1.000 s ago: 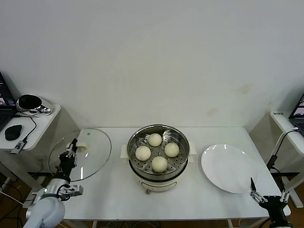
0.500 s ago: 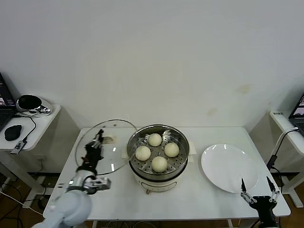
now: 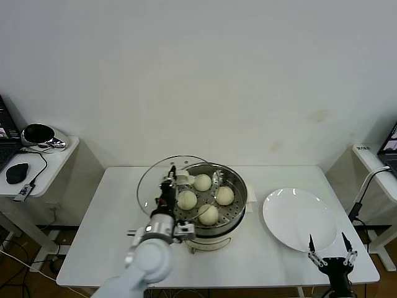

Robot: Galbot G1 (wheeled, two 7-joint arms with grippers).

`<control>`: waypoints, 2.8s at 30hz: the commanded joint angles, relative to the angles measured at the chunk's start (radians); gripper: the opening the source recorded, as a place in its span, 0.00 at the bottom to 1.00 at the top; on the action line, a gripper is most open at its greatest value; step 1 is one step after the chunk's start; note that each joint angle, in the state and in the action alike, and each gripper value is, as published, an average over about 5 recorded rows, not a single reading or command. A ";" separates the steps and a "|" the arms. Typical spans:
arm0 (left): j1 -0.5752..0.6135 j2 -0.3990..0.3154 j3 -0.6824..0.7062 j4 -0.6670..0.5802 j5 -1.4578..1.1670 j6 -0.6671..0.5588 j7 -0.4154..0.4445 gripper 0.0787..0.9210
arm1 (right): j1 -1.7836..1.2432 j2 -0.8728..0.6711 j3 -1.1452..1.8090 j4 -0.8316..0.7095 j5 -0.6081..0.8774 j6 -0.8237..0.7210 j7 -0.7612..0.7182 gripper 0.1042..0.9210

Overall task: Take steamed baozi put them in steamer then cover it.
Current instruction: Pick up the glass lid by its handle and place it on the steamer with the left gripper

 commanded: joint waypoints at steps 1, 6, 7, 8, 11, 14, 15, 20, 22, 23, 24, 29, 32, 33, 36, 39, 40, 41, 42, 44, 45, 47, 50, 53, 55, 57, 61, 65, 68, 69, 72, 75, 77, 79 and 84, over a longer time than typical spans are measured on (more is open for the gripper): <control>-0.082 -0.204 0.100 0.120 0.212 0.055 0.099 0.06 | 0.007 0.015 -0.005 -0.024 -0.031 0.008 0.007 0.88; -0.077 -0.239 0.106 0.155 0.243 0.055 0.102 0.06 | 0.008 0.016 -0.008 -0.026 -0.032 0.008 0.008 0.88; -0.076 -0.245 0.107 0.161 0.247 0.054 0.102 0.06 | 0.008 0.016 -0.008 -0.027 -0.032 0.009 0.008 0.88; -0.076 -0.250 0.108 0.166 0.252 0.054 0.102 0.06 | 0.008 0.017 -0.008 -0.027 -0.032 0.009 0.008 0.88; -0.076 -0.265 0.110 0.178 0.263 0.053 0.101 0.06 | 0.007 0.017 -0.008 -0.029 -0.032 0.011 0.009 0.88; -0.074 -0.274 0.111 0.188 0.272 0.053 0.101 0.06 | 0.006 0.018 -0.008 -0.029 -0.032 0.012 0.009 0.88; -0.072 -0.276 0.112 0.192 0.275 0.053 0.101 0.06 | 0.006 0.018 -0.008 -0.029 -0.032 0.013 0.009 0.88; -0.059 -0.282 0.111 0.203 0.287 0.051 0.100 0.06 | 0.006 0.016 -0.009 -0.031 -0.032 0.014 0.009 0.88; -0.054 -0.282 0.111 0.205 0.290 0.050 0.099 0.06 | 0.007 0.016 -0.009 -0.034 -0.032 0.015 0.008 0.88; -0.052 -0.281 0.111 0.206 0.292 0.049 0.099 0.06 | 0.007 0.015 -0.009 -0.035 -0.032 0.015 0.008 0.88; -0.051 -0.281 0.111 0.207 0.294 0.049 0.099 0.06 | 0.007 0.015 -0.009 -0.036 -0.031 0.016 0.008 0.88; -0.044 -0.284 0.112 0.212 0.299 0.046 0.098 0.06 | 0.008 0.013 -0.010 -0.040 -0.031 0.018 0.008 0.88; -0.043 -0.287 0.113 0.214 0.299 0.046 0.099 0.05 | 0.008 0.012 -0.010 -0.041 -0.030 0.019 0.008 0.88; -0.042 -0.287 0.113 0.214 0.299 0.046 0.099 0.05 | 0.009 0.011 -0.010 -0.042 -0.030 0.019 0.008 0.88; -0.038 -0.289 0.113 0.215 0.298 0.046 0.099 0.06 | 0.010 0.010 -0.010 -0.046 -0.031 0.021 0.007 0.88; -0.031 -0.289 0.112 0.212 0.299 0.046 0.099 0.05 | 0.010 0.010 -0.011 -0.050 -0.032 0.023 0.007 0.88; -0.029 -0.289 0.111 0.210 0.302 0.046 0.099 0.05 | 0.010 0.010 -0.012 -0.051 -0.032 0.024 0.007 0.88; -0.027 -0.288 0.109 0.208 0.305 0.045 0.099 0.05 | 0.010 0.010 -0.012 -0.051 -0.033 0.024 0.007 0.88; -0.026 -0.288 0.108 0.207 0.307 0.044 0.099 0.06 | 0.010 0.010 -0.013 -0.052 -0.033 0.024 0.007 0.88; -0.025 -0.288 0.104 0.208 0.311 0.043 0.099 0.06 | 0.010 0.010 -0.014 -0.052 -0.034 0.025 0.007 0.88; -0.025 -0.289 0.102 0.209 0.311 0.043 0.099 0.06 | 0.010 0.010 -0.015 -0.052 -0.034 0.025 0.007 0.88; -0.025 -0.290 0.099 0.213 0.310 0.042 0.098 0.06 | 0.010 0.011 -0.017 -0.053 -0.036 0.026 0.006 0.88; -0.023 -0.295 0.095 0.222 0.312 0.040 0.094 0.06 | 0.008 0.011 -0.020 -0.052 -0.038 0.028 0.006 0.88; -0.021 -0.300 0.091 0.228 0.317 0.038 0.089 0.06 | 0.006 0.010 -0.021 -0.051 -0.039 0.030 0.006 0.88; -0.020 -0.301 0.089 0.230 0.317 0.036 0.086 0.06 | 0.005 0.010 -0.022 -0.051 -0.040 0.031 0.006 0.88; -0.019 -0.302 0.087 0.231 0.316 0.035 0.084 0.06 | 0.005 0.010 -0.022 -0.050 -0.041 0.031 0.006 0.88; -0.010 -0.304 0.082 0.220 0.308 0.034 0.076 0.06 | 0.004 0.012 -0.025 -0.050 -0.043 0.032 0.005 0.88; 0.005 -0.302 0.080 0.195 0.291 0.035 0.068 0.07 | 0.005 0.013 -0.029 -0.053 -0.046 0.031 0.005 0.88; 0.022 -0.297 0.081 0.161 0.275 0.035 0.064 0.14 | 0.006 0.013 -0.034 -0.054 -0.048 0.031 0.005 0.88; 0.030 -0.293 0.082 0.147 0.267 0.034 0.062 0.18 | 0.006 0.014 -0.036 -0.054 -0.049 0.031 0.005 0.88; 0.065 -0.275 0.083 0.094 0.236 0.032 0.050 0.29 | 0.005 0.013 -0.039 -0.055 -0.050 0.031 0.005 0.88; 0.114 -0.241 0.075 0.024 0.169 0.019 0.010 0.39 | 0.004 0.012 -0.040 -0.056 -0.051 0.031 0.006 0.88; 0.155 -0.211 0.061 -0.039 0.093 0.003 -0.031 0.45 | 0.003 0.011 -0.041 -0.057 -0.052 0.031 0.006 0.88; 0.204 -0.179 0.033 -0.117 -0.010 -0.014 -0.077 0.52 | 0.003 0.010 -0.043 -0.058 -0.054 0.030 0.006 0.88; 0.383 -0.078 -0.143 -0.304 -0.412 -0.125 -0.264 0.70 | 0.005 0.007 -0.053 -0.063 -0.053 0.034 0.006 0.88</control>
